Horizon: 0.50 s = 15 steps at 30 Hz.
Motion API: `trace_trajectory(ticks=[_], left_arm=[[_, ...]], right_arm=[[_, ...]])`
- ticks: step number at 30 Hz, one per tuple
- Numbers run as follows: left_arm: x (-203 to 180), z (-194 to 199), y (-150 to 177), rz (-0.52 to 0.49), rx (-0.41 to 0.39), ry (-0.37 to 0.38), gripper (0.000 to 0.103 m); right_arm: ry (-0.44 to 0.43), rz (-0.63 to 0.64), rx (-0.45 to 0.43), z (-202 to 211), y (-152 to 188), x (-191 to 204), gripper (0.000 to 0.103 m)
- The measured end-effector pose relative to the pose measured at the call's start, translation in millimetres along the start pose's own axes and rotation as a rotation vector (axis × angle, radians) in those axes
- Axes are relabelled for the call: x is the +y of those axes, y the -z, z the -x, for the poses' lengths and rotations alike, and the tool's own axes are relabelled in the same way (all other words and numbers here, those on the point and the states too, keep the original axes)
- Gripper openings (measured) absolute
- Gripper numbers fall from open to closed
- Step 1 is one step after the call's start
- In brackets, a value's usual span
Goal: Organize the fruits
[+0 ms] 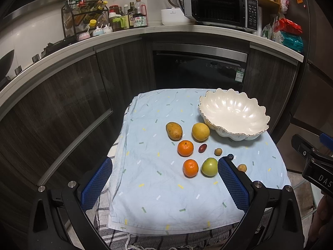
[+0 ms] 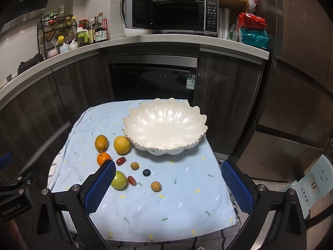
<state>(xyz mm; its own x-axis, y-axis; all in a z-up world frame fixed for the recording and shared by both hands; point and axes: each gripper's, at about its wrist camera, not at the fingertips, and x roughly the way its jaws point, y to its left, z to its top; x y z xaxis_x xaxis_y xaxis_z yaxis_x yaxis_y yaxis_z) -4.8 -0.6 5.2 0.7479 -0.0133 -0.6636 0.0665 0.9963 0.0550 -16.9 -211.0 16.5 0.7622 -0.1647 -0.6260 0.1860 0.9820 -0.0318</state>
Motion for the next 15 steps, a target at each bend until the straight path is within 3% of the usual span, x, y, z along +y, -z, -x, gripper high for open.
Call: trace_trajectory(ticks=[15], left_arm=[[0.6,-0.8,-0.6,0.004,0.001,0.0,0.103]], right_arm=[[-0.002,-0.004,0.006,-0.2,-0.7,-1.1,0.103]])
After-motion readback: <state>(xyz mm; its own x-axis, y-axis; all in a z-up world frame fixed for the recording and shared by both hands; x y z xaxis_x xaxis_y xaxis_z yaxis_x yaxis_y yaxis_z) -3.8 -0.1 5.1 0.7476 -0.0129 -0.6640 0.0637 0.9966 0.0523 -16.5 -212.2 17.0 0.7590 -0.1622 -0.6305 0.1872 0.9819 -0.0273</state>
